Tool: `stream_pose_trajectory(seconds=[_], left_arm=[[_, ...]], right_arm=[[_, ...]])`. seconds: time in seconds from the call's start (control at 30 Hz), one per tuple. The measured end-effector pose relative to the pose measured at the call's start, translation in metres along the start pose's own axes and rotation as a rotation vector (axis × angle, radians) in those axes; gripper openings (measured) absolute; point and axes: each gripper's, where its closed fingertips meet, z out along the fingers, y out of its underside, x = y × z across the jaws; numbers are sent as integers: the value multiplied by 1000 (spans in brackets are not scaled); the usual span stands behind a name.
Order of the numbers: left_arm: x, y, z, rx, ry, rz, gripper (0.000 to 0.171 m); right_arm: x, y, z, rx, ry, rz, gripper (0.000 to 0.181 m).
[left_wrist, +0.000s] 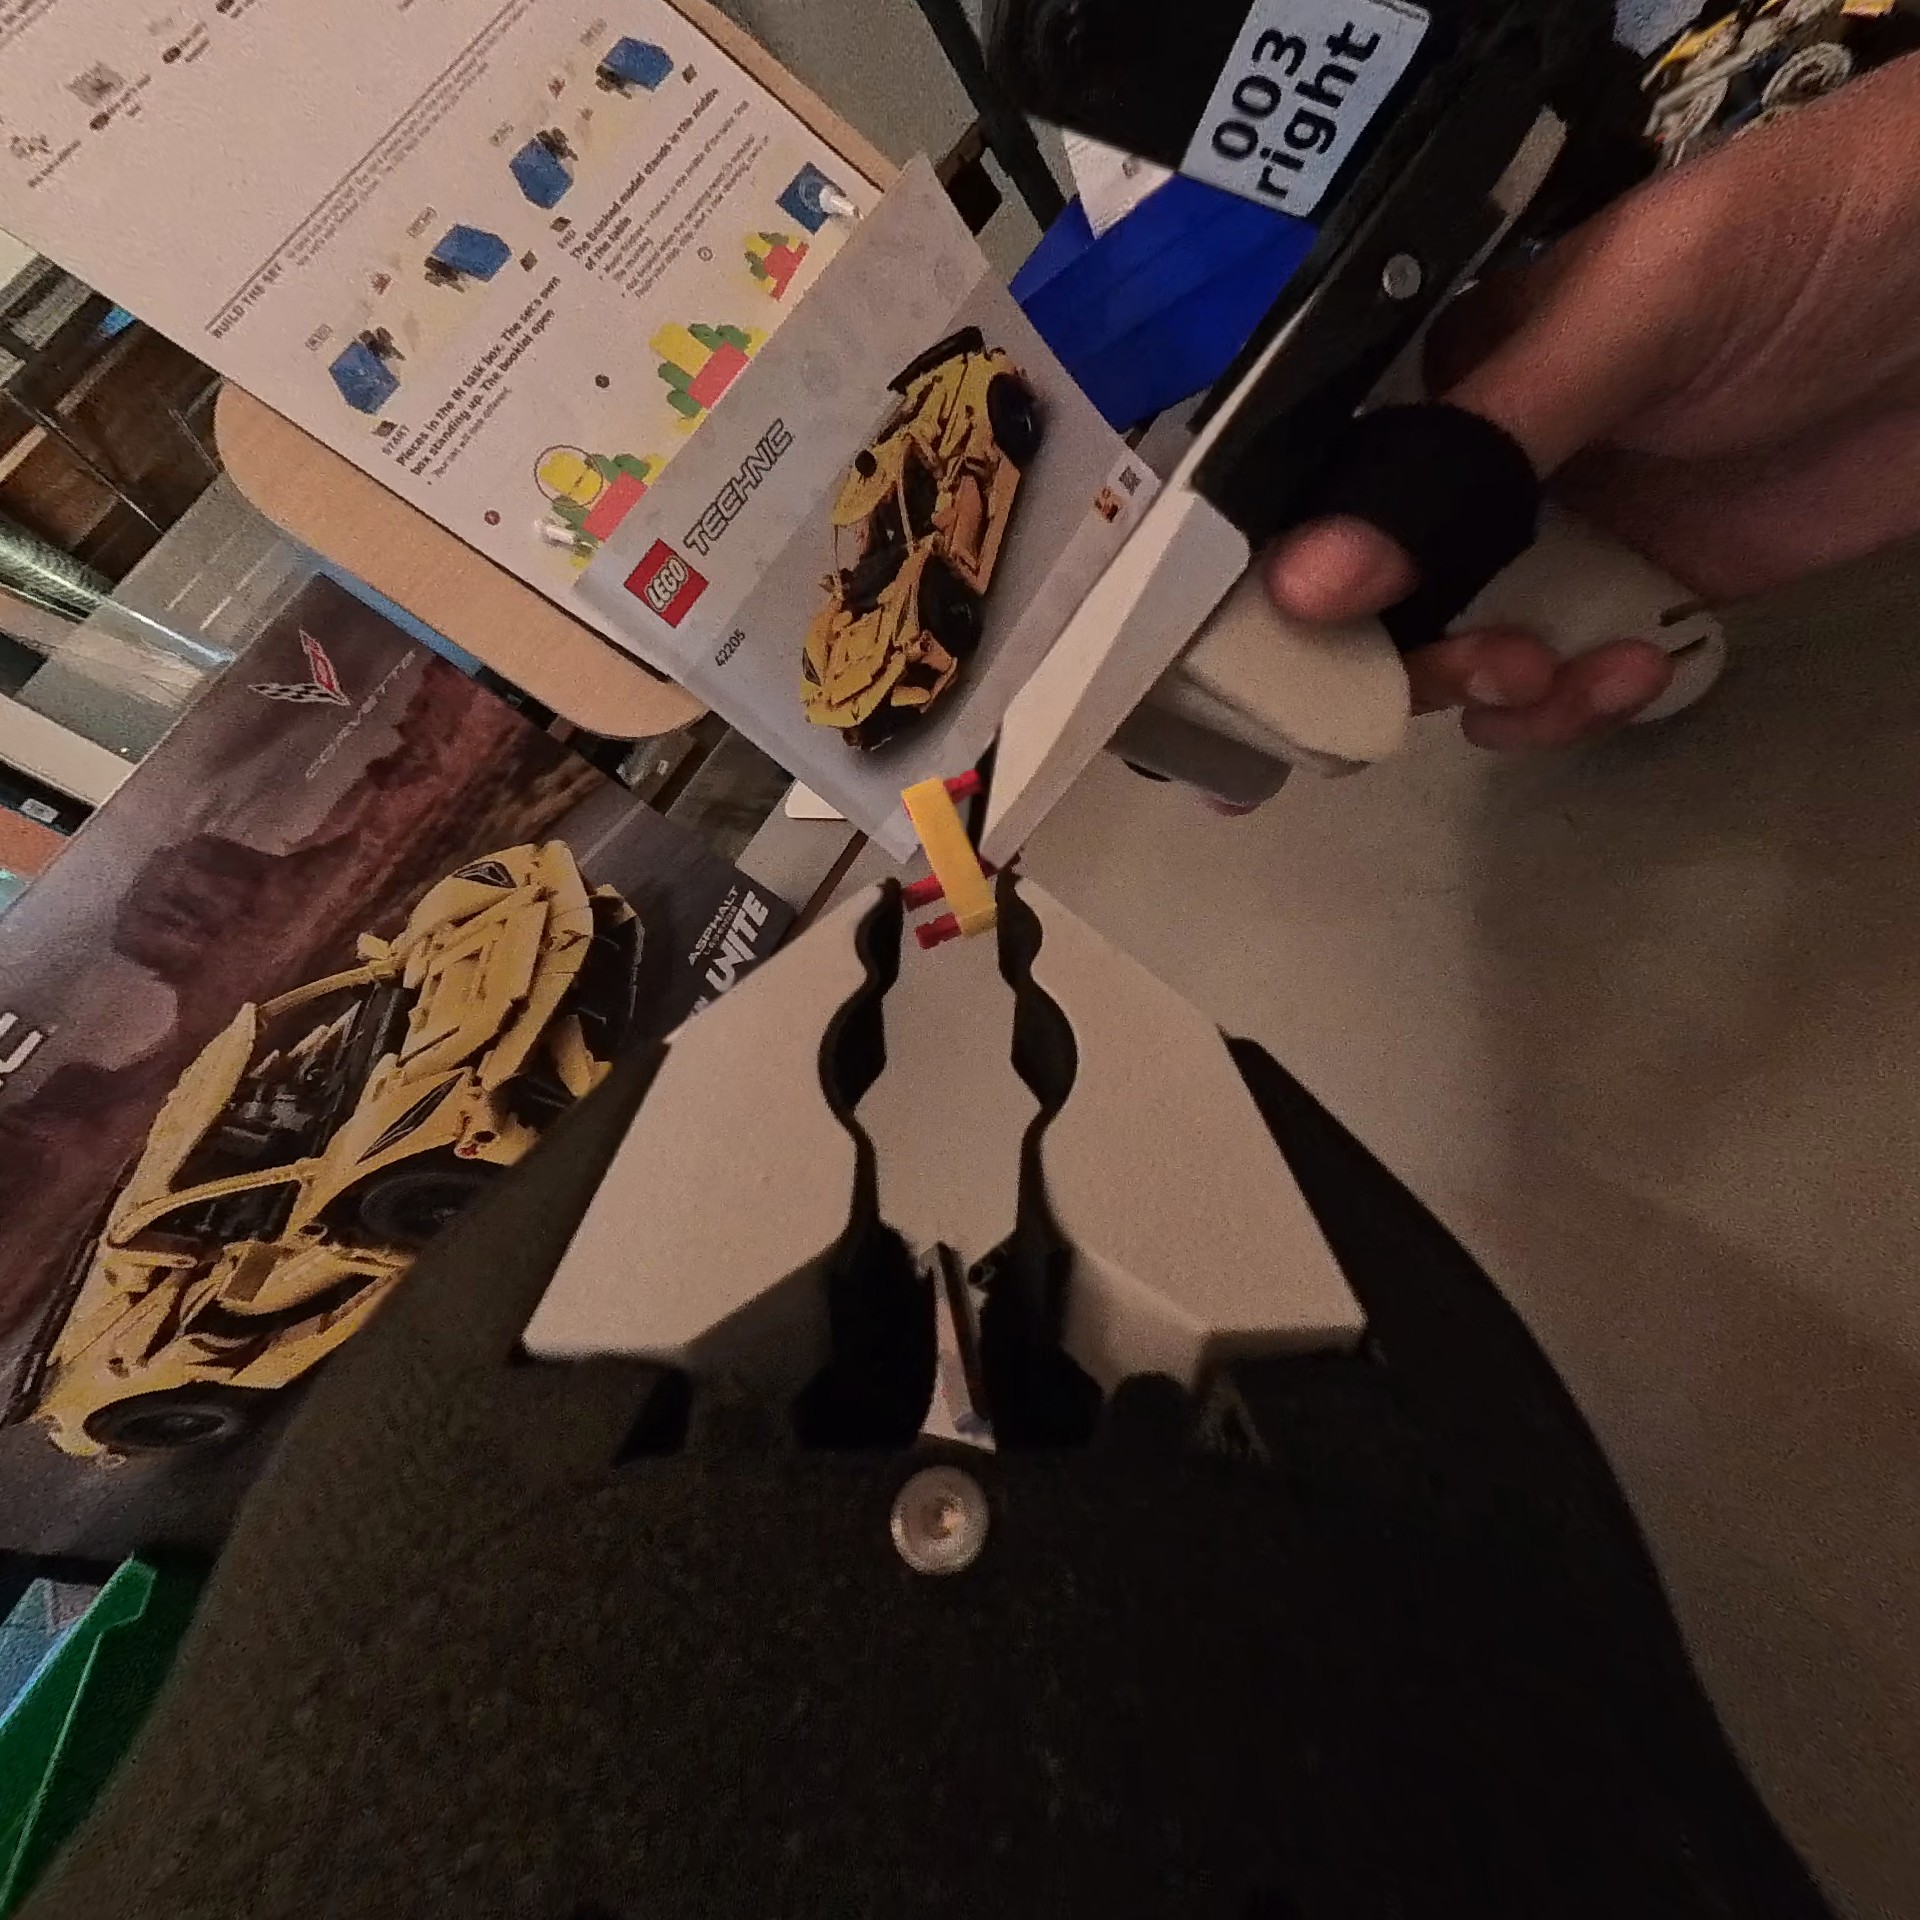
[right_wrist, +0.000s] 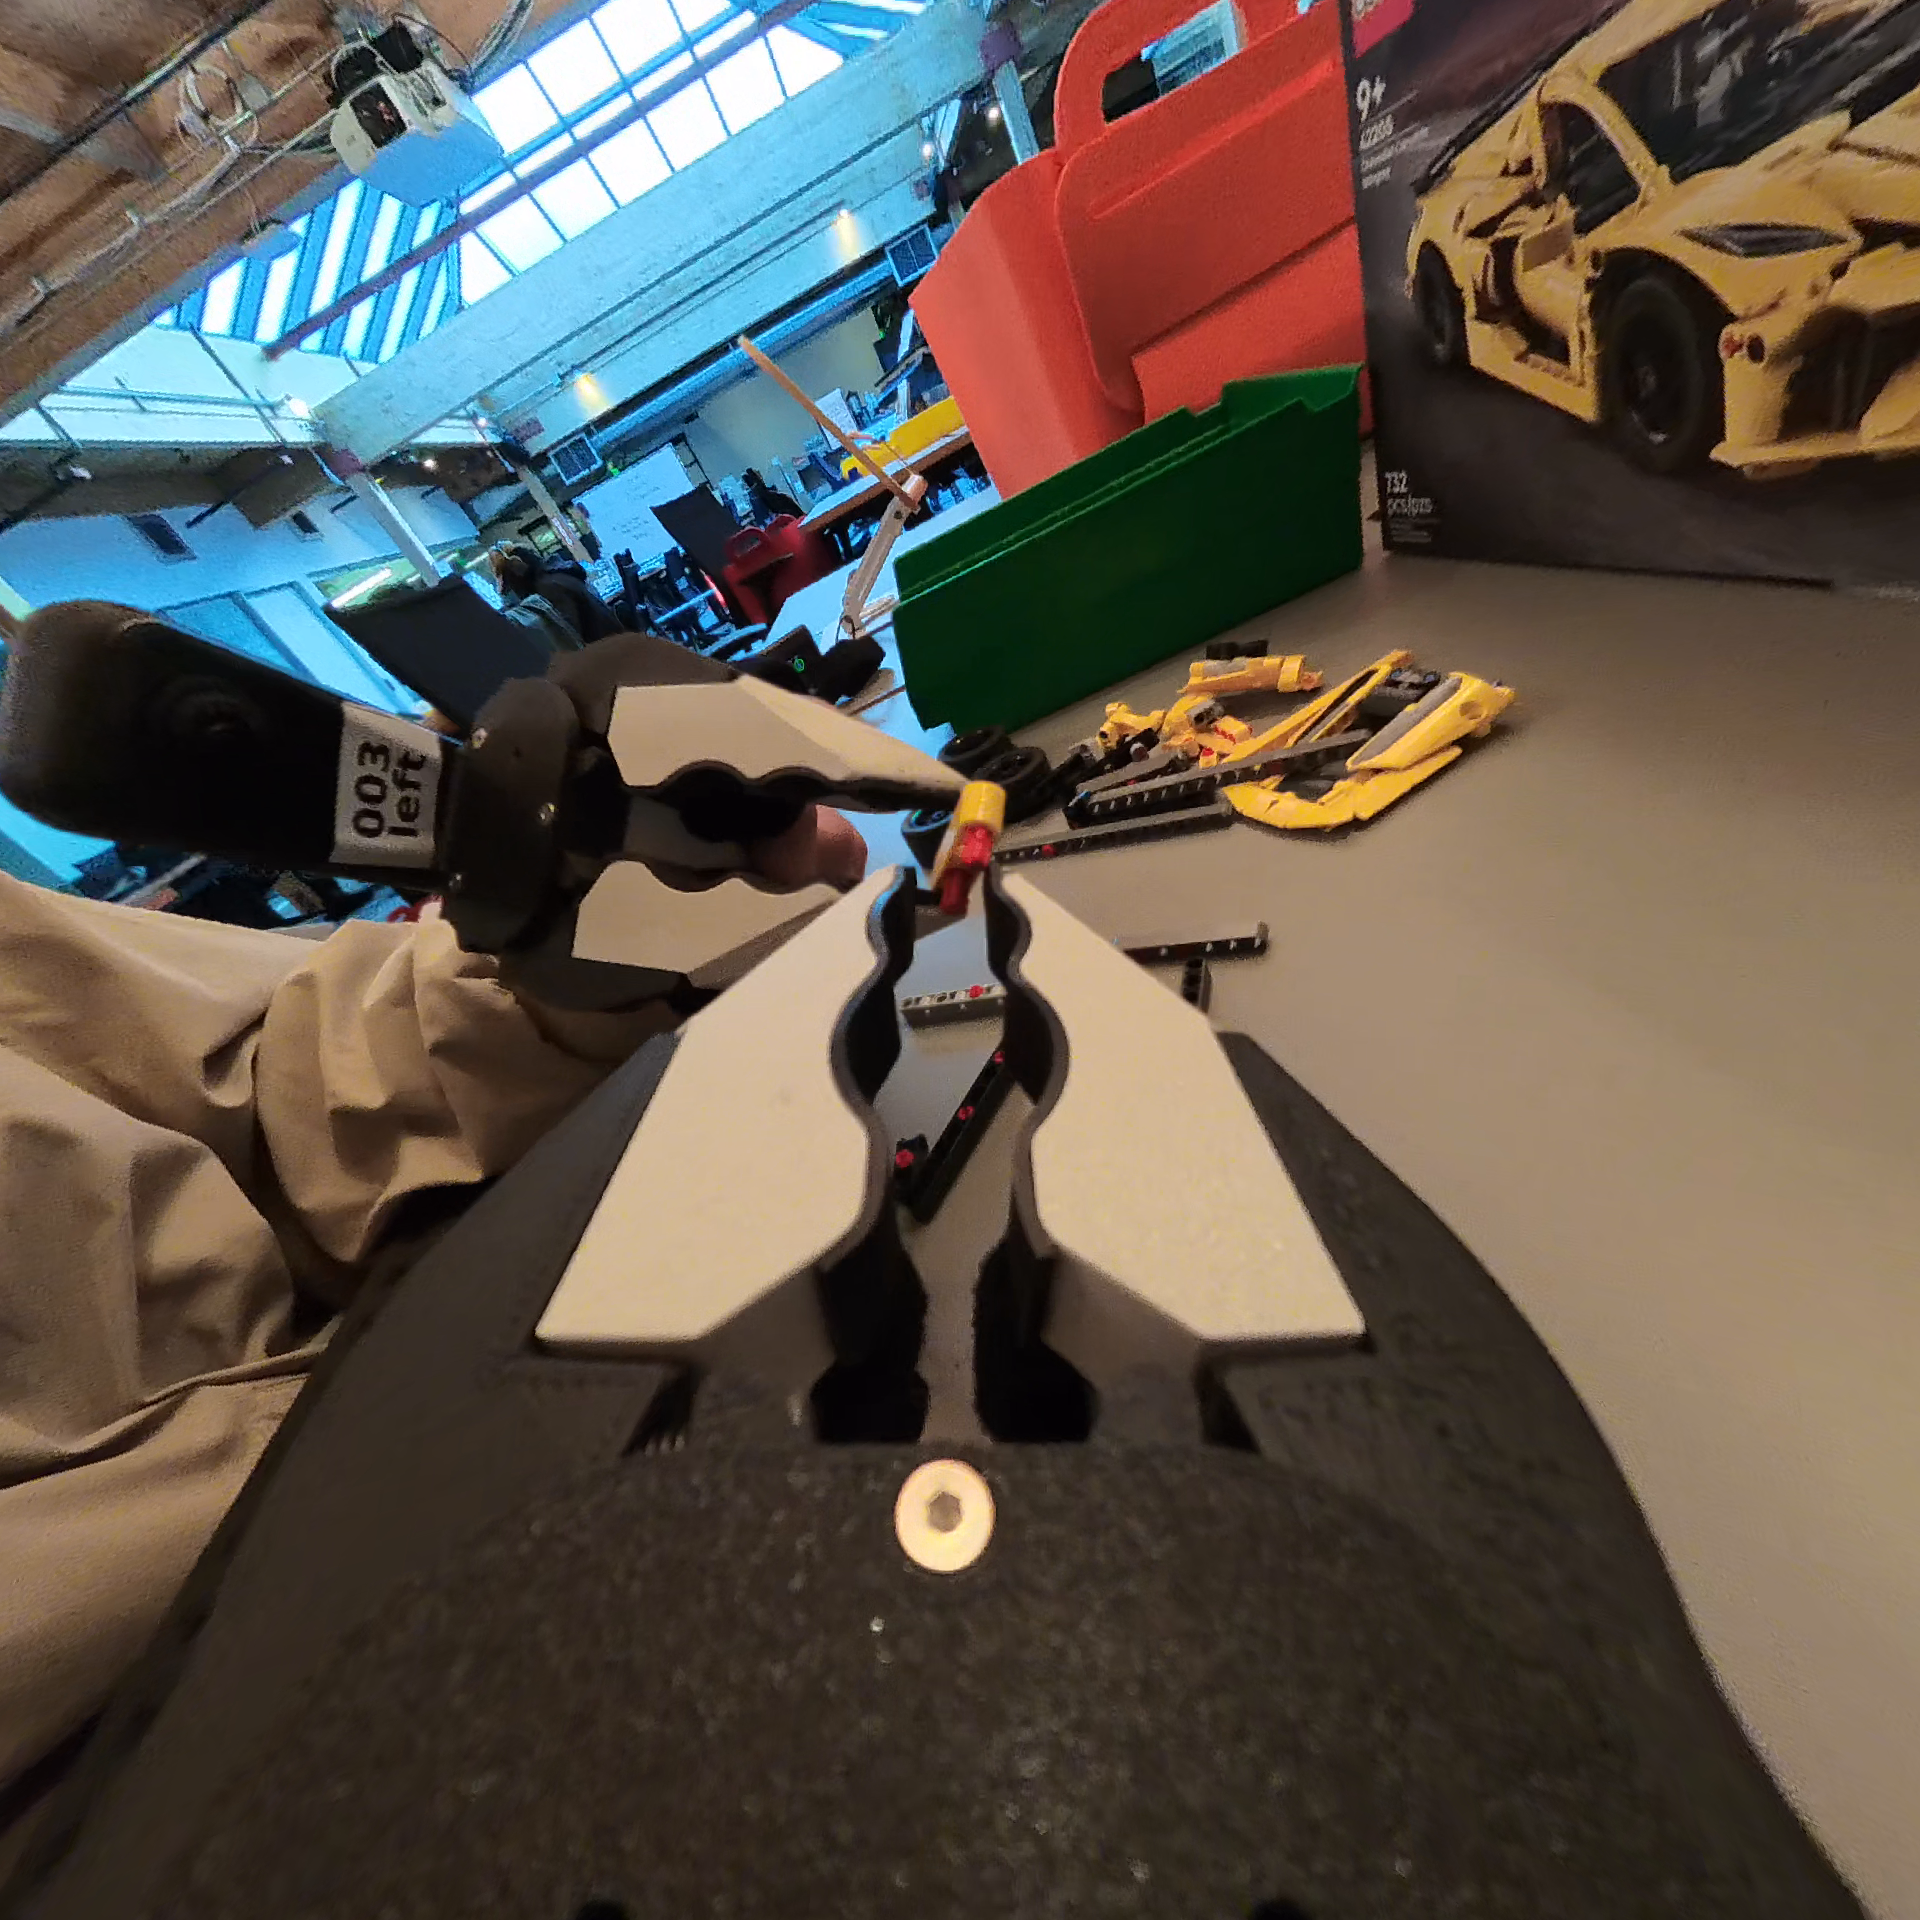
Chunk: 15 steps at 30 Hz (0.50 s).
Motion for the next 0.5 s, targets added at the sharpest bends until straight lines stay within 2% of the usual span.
stream_pose_trajectory(seconds=[0.1, 0.2, 0.27, 0.33, 0.43, 0.5], left_arm=[[3, -4, -1, 19, 2, 7, 18], [2, -9, -4, 39, 13, -52, 18], [1, -16, -5, 82, 67, -210, 19], [0, -18, -7, 111, 180, -438, 25], [-5, -23, -11, 189, 331, -773, 29], [-8, -31, -14, 267, 415, -943, 28]], right_arm=[[-1, 0, -1, 8, -26, 45, 7], [-5, -3, -3, 35, -104, 162, 6], [-10, -6, -6, 56, -178, 240, 6], [-8, -12, -9, 100, -196, 266, 5], [-17, -27, -15, 186, -264, 260, 5], [-27, -37, -18, 247, -313, 219, 5]])
